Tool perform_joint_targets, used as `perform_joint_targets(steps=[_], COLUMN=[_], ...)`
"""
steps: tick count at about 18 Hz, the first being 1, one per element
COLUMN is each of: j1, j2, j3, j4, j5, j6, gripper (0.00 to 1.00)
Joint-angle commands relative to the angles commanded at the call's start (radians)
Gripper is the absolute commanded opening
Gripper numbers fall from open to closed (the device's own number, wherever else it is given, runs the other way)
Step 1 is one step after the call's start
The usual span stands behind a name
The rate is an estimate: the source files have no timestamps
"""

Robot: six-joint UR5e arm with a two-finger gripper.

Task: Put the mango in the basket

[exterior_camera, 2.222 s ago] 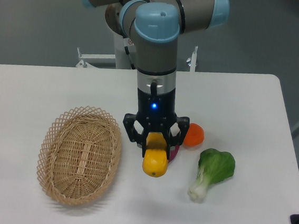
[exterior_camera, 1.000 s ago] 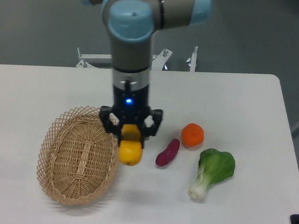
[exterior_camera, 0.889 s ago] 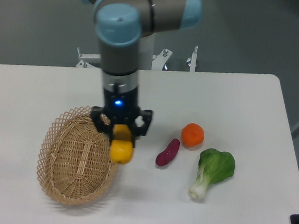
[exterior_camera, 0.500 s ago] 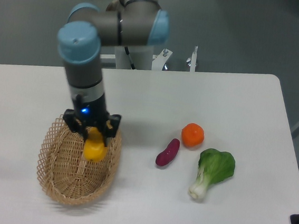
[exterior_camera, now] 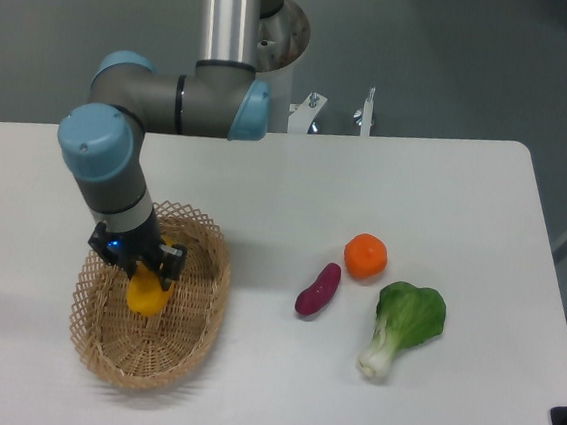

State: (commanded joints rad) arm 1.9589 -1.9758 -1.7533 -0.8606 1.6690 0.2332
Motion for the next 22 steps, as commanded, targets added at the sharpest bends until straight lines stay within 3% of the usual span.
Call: perform_joint_targets(steps=[9,11,13,14,22], j1=[-0.032,-0.032,-0.034,-0.034,-0.020], j2=[-0.026,-0.025,-0.025,-0.025,0.011], j3=[-0.009,-0.008,-0.006,-0.003,0.021], j4=[0.000,0.000,0.002,0.003,-0.006], j5=[0.002,0.002,0.002,0.002,0.003], j6=[-0.008,-0.006,-0.005,-0.005,0.000], gripper=[0.50,0.62,0.90,0.99,1.00])
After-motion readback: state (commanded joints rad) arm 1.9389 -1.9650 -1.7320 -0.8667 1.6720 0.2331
